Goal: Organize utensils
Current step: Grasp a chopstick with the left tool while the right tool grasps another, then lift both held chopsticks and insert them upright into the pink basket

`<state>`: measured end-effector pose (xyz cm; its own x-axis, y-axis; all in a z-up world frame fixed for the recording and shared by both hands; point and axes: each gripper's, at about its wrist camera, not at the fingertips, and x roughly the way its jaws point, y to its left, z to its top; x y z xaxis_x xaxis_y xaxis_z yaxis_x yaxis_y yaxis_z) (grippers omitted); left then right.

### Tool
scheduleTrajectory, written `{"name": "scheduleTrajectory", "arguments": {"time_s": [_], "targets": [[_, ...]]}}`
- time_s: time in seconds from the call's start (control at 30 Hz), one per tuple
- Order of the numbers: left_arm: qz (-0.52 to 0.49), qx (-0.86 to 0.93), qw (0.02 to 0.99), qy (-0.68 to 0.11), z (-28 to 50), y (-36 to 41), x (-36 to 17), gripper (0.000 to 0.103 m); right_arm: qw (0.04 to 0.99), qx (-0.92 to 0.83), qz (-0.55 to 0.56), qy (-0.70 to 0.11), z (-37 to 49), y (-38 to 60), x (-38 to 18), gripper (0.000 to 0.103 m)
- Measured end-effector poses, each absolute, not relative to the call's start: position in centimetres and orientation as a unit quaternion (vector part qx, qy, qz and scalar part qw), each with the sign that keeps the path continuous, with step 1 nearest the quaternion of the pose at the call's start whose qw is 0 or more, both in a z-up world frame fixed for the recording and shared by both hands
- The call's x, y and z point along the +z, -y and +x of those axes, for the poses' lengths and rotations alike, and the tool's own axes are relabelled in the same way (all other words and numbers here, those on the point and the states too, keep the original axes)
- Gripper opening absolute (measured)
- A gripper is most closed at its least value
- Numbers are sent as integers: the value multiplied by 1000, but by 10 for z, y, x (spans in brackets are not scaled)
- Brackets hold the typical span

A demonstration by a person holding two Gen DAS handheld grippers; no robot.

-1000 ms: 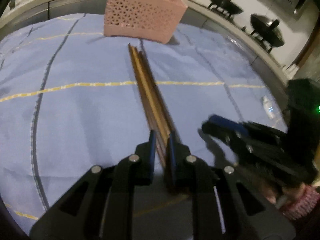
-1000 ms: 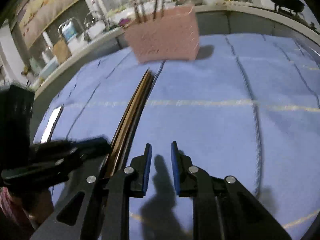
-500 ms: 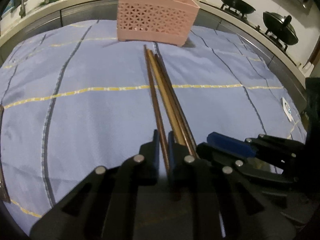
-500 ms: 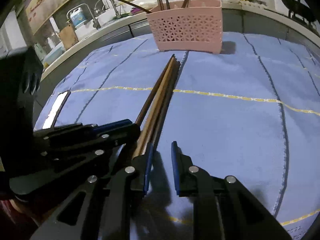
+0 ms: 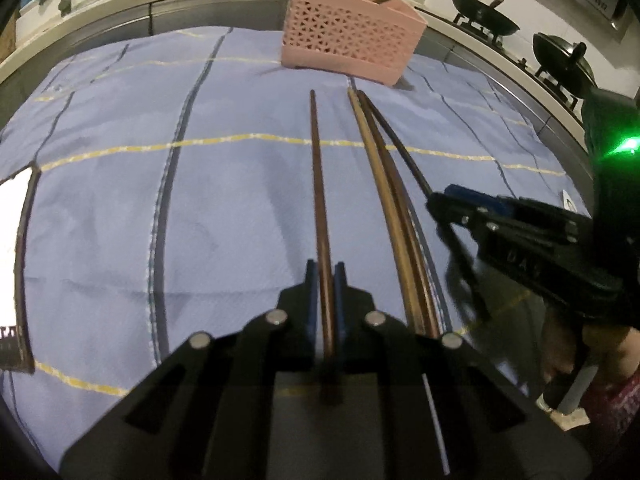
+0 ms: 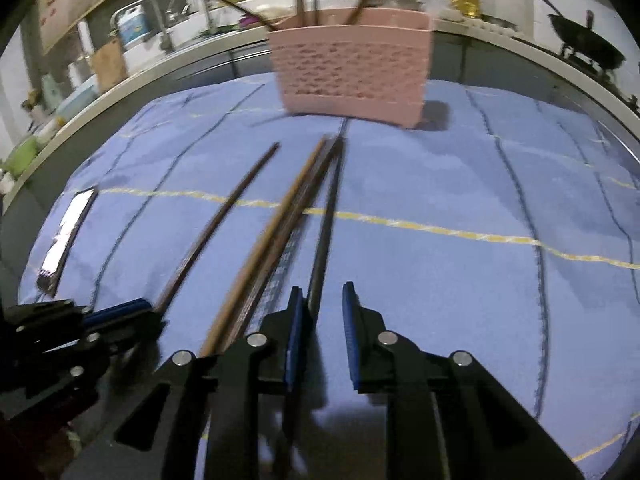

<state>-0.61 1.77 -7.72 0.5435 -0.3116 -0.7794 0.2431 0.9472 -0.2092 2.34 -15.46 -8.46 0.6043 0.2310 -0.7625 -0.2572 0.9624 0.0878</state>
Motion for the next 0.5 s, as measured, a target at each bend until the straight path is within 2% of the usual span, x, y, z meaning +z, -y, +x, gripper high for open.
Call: {"name": "scheduleTrajectory", "arguments": {"time_s": [0.47,0.5], "targets": [[26,-166,876,-452,111,12,-68,8,876,173,-65,-446,135,120,-74,20],[26,-169,878,-447,120,14,-68,8,875,178,-64,-446,139,118,-74,18]]}}
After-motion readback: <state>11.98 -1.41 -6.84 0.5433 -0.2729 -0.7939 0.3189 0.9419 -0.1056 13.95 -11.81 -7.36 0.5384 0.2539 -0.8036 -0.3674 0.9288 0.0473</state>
